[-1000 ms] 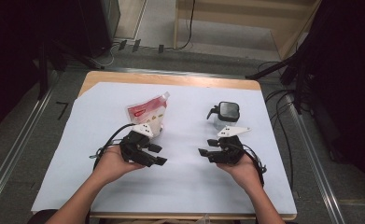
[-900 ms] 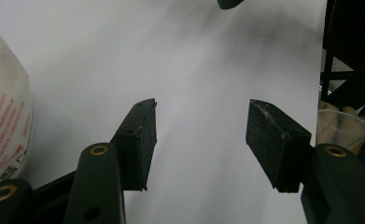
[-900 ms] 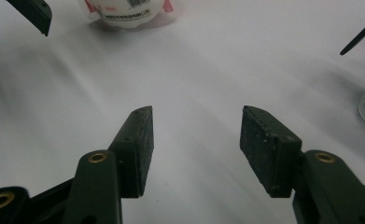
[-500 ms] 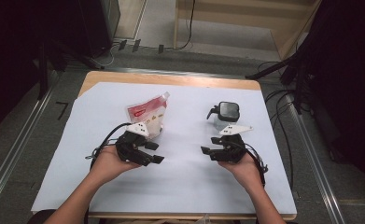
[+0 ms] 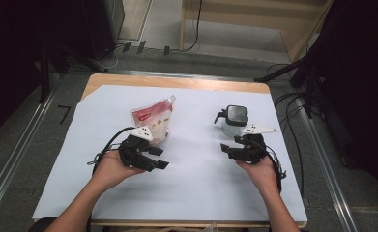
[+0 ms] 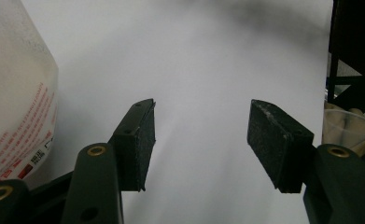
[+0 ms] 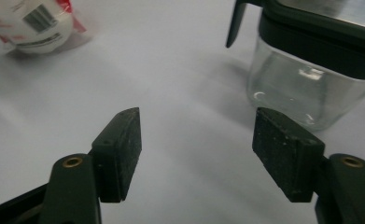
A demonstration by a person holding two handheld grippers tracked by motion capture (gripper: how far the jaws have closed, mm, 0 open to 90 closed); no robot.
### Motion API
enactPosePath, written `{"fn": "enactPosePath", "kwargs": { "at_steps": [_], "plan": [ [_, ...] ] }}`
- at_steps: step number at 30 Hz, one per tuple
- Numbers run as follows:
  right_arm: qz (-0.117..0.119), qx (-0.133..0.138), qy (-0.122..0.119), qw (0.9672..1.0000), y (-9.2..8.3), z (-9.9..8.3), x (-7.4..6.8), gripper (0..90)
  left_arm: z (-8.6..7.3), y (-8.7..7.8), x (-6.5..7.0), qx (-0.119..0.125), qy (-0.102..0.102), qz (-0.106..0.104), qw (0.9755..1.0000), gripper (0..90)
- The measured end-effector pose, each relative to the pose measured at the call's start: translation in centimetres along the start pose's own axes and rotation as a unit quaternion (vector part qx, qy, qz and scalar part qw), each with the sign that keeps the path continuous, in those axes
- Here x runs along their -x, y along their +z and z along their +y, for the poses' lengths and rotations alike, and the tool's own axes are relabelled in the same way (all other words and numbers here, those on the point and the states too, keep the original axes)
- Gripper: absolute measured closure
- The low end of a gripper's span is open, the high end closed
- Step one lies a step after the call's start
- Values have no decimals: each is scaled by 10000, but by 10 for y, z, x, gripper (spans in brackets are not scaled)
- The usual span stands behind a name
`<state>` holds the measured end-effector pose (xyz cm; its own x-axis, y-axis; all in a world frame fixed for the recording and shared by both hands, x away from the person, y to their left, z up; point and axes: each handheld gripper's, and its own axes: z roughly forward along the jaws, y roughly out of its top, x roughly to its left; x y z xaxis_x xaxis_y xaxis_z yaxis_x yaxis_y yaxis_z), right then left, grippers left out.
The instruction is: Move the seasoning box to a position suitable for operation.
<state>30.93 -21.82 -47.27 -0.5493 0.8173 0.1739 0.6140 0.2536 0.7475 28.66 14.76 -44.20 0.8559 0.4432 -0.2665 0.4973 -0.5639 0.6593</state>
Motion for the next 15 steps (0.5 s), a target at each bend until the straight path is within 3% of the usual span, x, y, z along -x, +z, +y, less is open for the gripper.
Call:
{"fn": "enactPosePath", "kwargs": {
  "at_steps": [5, 11, 12, 15],
  "plan": [
    [-71, -50, 192, 9998, 2, 1, 10, 294, -1, -1, 1, -45, 16, 14, 10000, 427],
    [-355, 34, 377, 9987, 6, 5, 21, 199, -5, -3, 3, -76, -45, 40, 10000, 430],
    [-460, 94, 452, 9979, 8, 7, 24, 142, -5, -5, 4, -87, -31, 56, 9999, 430],
    [-652, 81, 455, 9968, 11, 10, 26, 129, -7, -6, 4, -36, -42, 38, 10000, 430]
  ]
}}
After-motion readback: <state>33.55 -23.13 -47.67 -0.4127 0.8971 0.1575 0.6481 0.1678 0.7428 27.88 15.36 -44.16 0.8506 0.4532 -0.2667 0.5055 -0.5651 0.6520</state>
